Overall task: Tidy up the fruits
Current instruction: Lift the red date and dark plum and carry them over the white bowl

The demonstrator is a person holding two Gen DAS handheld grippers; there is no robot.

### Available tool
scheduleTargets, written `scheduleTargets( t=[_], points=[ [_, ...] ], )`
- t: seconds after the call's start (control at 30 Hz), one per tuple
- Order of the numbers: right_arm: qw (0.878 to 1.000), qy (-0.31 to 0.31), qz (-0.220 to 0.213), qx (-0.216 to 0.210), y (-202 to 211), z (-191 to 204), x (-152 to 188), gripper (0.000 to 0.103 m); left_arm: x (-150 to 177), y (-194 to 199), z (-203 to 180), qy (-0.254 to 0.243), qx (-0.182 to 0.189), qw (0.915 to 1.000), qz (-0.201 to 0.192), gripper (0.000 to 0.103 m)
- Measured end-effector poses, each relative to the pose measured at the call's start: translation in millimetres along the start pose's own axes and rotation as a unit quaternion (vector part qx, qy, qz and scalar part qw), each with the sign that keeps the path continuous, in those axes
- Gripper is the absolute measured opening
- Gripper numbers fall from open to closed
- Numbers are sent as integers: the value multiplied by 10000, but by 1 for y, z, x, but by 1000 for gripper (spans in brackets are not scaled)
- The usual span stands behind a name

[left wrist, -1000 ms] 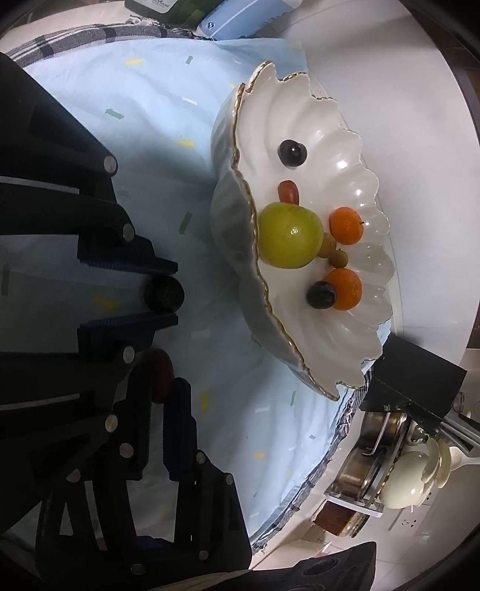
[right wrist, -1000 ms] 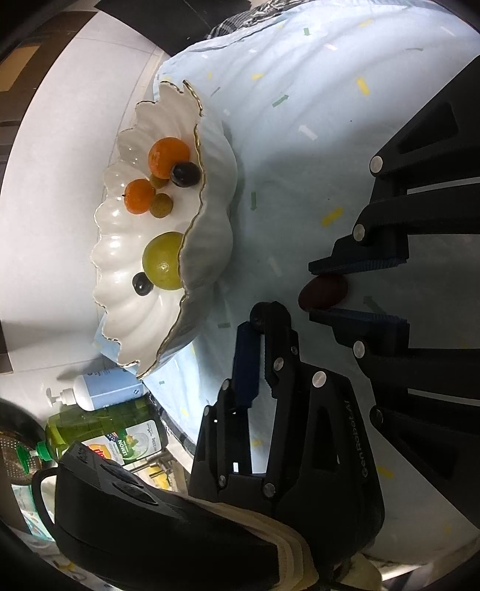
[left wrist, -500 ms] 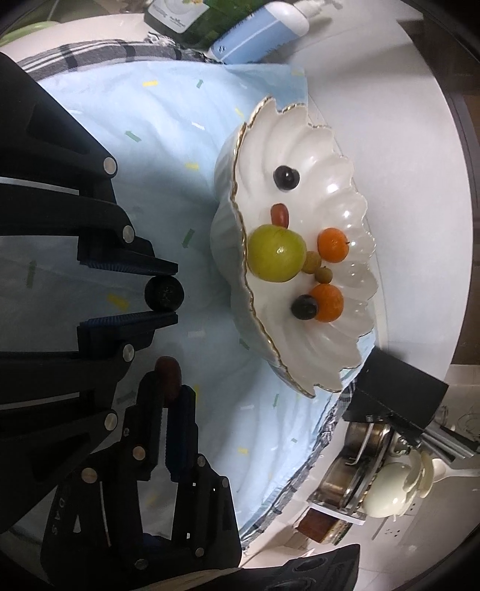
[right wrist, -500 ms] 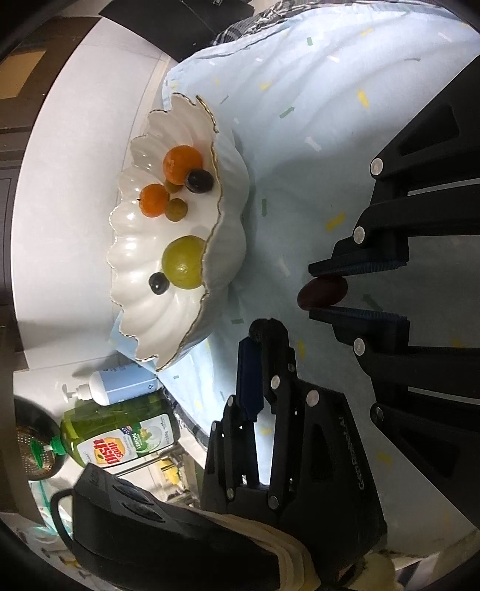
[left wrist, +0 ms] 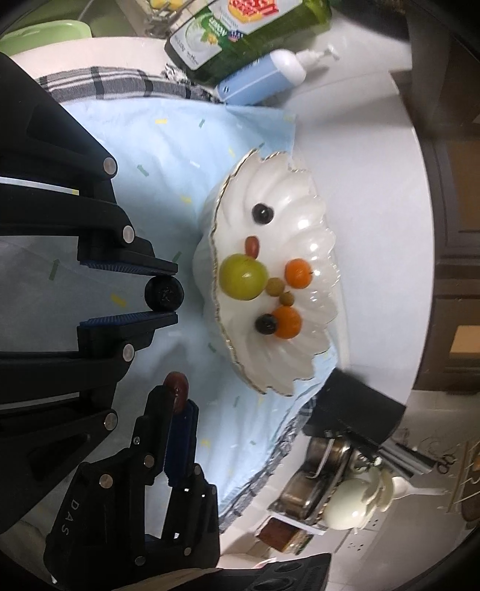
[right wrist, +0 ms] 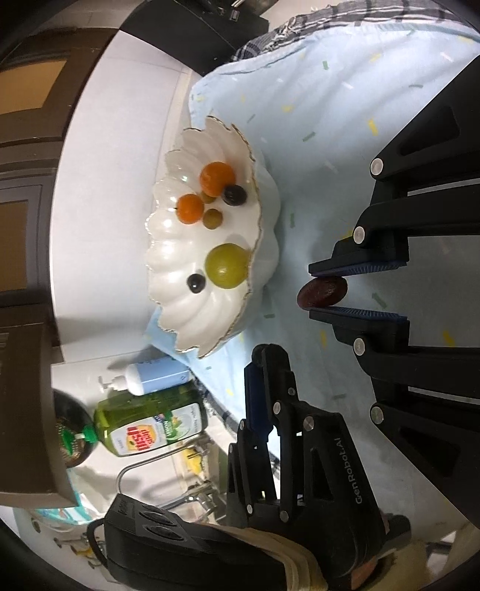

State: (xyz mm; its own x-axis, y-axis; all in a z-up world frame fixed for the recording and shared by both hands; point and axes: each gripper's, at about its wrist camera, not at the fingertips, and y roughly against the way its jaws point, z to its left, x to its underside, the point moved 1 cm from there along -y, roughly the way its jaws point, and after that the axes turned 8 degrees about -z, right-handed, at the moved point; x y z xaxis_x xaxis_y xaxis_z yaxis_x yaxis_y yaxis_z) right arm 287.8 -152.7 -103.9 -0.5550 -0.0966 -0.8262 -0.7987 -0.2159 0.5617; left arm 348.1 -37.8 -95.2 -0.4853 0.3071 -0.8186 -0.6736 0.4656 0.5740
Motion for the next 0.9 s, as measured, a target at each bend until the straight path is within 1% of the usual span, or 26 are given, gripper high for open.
scheduleTargets(
  t=[0.33,0.53,0.8,0.9],
  points=[
    [9989,41,-454,137,23,-4,-18,18,-14,26,-4,94,-225,9990,-362,20],
    [9963,89,-810,264,35,-8,-34,18,-26,40,-4,178,-349,9976,-578,20],
    [9919,90,-1210,369,43,-15,-59,18,-48,52,-2,259,-529,9940,-919,20],
    [9908,61,-1293,401,42,-19,-66,18,-58,54,-1,292,-605,9924,-1035,20]
  ],
)
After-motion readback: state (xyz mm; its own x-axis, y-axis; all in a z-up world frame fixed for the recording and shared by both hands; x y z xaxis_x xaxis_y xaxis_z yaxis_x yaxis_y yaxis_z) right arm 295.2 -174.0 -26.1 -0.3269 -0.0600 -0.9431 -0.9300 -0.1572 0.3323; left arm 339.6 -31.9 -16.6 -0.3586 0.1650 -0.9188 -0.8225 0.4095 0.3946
